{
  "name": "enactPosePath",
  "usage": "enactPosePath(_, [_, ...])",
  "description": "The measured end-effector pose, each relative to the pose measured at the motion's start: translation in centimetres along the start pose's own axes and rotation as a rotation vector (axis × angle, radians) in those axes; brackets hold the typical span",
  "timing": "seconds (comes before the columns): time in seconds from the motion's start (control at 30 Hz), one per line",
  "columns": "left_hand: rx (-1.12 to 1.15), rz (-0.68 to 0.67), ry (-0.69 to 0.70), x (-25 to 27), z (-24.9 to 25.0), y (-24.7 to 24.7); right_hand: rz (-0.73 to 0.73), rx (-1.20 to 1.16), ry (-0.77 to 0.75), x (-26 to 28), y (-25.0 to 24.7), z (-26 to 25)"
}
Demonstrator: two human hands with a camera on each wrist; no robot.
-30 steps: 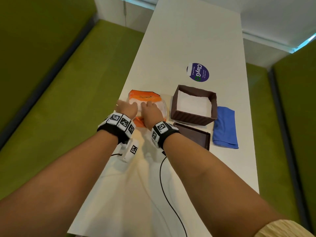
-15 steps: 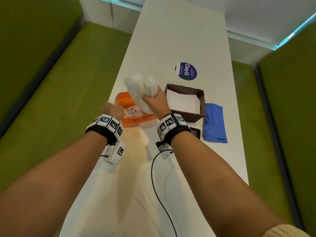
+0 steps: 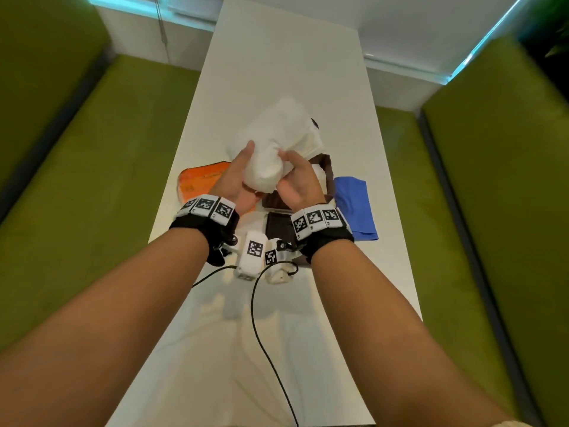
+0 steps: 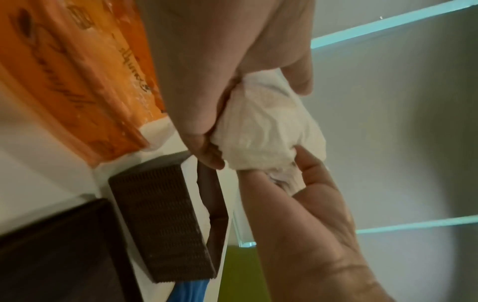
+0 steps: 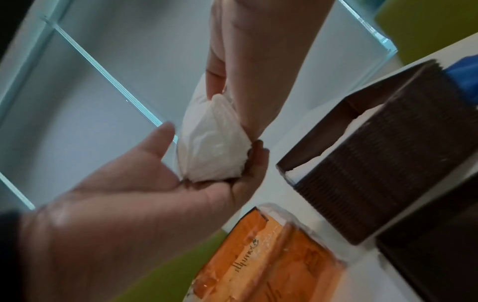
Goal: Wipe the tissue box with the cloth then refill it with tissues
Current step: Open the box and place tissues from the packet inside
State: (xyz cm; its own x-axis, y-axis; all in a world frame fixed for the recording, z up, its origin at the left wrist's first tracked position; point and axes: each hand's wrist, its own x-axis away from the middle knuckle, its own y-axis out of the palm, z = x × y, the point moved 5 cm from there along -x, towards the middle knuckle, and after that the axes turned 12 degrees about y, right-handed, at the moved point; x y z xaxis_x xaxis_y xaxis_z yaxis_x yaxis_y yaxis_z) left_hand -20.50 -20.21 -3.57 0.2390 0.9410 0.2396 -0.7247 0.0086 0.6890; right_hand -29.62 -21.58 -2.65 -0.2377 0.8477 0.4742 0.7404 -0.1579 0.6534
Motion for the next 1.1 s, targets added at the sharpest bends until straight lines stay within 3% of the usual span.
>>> enactPosePath(0.2, [-0.083, 0.005, -0.028, 0.0, -0.9, 0.0, 0.11, 0.112, -0.046, 2.9, -5.1, -2.7])
enactPosePath(0.43, [-0.636, -0.119, -0.12, 0.9, -1.2, 0.1, 0.156, 0.467, 0.104, 5.2, -7.4, -2.7])
enactPosePath(0.5, [-0.554, -0.052, -0.126, 1.4, -1.1, 0.2, 0.172, 0.467, 0.055, 5.3, -7.8, -2.9])
enactPosePath(0.63, [-0.126, 0.097, -0.015, 1.4, -0.5, -0.1, 0.225, 0.501, -0.063, 6.1, -7.0, -3.7])
enactPosePath(0.73, [0.137, 0.162, 0.077, 1.8, -0.6, 0.1, 0.129, 0.495, -0.155, 6.8, -4.5, -3.2])
enactPosePath(0.83, [0.307, -0.021, 0.12, 2.3, -0.6, 2.2, 0.03, 0.525, -0.212, 7.5, -2.7, -2.2])
enactPosePath(0.9, [0.406, -0.112, 0.137, 2.4, -0.1, 3.0, 0.049, 0.599, -0.218, 8.1, -2.3, -1.7])
enactPosePath(1.1, [0.391, -0.201, 0.144, 2.4, 0.4, 3.6, 0.116, 0.703, -0.31, 8.9, -2.0, -1.9])
